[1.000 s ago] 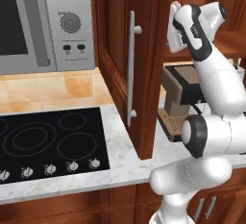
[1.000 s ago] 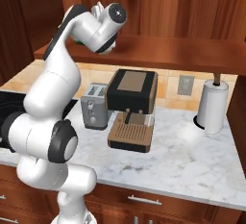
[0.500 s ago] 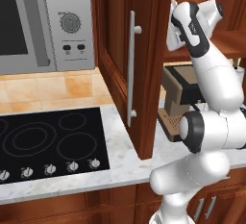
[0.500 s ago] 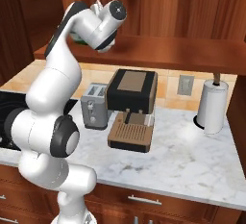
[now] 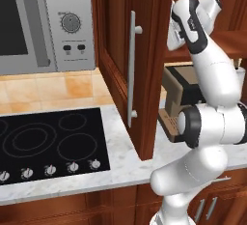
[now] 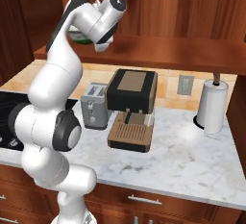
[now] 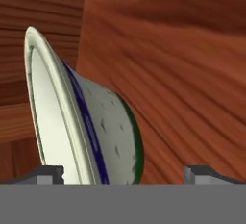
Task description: Pick up the bowls from the cabinet and place each bowl in front of a stool on the dining counter.
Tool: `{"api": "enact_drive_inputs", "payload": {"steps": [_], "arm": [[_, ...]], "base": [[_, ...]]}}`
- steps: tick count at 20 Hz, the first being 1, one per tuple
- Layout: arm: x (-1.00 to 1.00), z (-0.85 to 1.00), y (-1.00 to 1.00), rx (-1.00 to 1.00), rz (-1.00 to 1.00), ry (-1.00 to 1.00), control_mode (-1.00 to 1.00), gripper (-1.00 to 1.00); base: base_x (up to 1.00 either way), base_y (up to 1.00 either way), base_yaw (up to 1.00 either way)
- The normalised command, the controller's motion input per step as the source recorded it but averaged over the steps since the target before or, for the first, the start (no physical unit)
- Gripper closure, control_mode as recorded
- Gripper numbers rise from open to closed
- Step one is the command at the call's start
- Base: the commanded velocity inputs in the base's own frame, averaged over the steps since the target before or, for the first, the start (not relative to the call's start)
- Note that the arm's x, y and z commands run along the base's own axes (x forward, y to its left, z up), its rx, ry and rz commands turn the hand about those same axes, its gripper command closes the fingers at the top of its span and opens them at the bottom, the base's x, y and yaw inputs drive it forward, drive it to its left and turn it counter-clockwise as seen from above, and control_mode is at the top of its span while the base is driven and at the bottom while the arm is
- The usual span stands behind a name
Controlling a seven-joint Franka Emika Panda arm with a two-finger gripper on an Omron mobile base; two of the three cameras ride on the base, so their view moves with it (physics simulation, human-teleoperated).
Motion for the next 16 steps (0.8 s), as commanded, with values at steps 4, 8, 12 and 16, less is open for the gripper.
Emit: {"api": "enact_drive_inputs", "payload": {"steps": [4,8,12,16], "arm": [[0.02,-0.11,0.07,0.00,0.02,0.06,-1.00,-1.00],[0.07,-0.39,0.21,0.00,0.00,0.01,-1.00,1.00],[0.10,-0.43,0.30,-0.01,0.00,0.00,-1.00,1.00],[0.05,-0.17,0.19,0.00,0.00,0.00,-1.00,1.00]], "base": [[0.00,0.00,0.00],[0.00,0.00,0.00],[0.00,0.00,0.00],[0.00,0.00,0.00]]}}
